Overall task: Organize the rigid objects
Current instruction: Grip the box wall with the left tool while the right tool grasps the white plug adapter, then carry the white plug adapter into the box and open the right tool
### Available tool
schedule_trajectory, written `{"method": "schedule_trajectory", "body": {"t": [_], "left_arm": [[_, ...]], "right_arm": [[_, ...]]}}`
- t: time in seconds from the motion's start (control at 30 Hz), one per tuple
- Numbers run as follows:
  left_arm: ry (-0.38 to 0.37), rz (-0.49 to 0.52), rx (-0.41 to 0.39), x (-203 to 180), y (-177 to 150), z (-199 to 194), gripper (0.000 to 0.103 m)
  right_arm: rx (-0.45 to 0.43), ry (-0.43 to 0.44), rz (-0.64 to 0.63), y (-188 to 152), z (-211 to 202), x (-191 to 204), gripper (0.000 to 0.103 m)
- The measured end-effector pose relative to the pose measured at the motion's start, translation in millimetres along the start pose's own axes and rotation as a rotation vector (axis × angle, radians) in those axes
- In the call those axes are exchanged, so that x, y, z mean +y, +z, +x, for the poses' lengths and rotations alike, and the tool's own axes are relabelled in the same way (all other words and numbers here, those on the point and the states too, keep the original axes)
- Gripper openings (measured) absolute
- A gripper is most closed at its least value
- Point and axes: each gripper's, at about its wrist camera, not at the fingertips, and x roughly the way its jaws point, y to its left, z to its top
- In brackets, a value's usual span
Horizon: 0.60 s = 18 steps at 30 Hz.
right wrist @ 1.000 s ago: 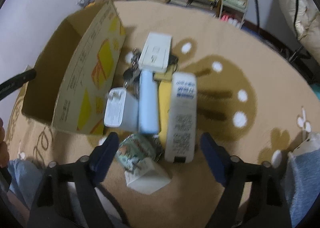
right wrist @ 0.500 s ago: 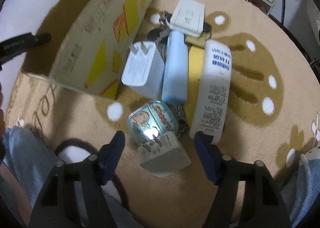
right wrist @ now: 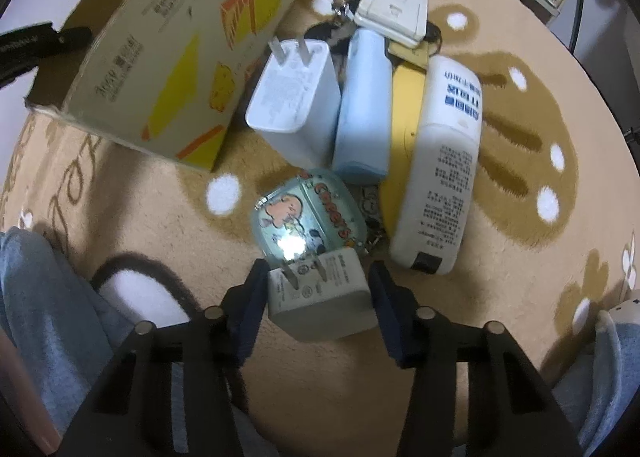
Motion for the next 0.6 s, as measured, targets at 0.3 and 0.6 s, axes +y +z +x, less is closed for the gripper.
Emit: {"method": "schedule_trajectory", "body": {"t": [0.3, 0.6], "left_arm": [[-0.028, -0.007, 0.006, -0.1, -1.5, -0.3, 0.01], [-0.048, -0.046, 0.004, 5.9, -0.9, 1.9, 0.01]], "right_arm": [[-0.203, 0.01, 0.104, 16.1, -47.7, -13.9, 0.053], [-0.356, 0.03, 0.161, 56.0, -82.1, -21.6, 0.053]]}}
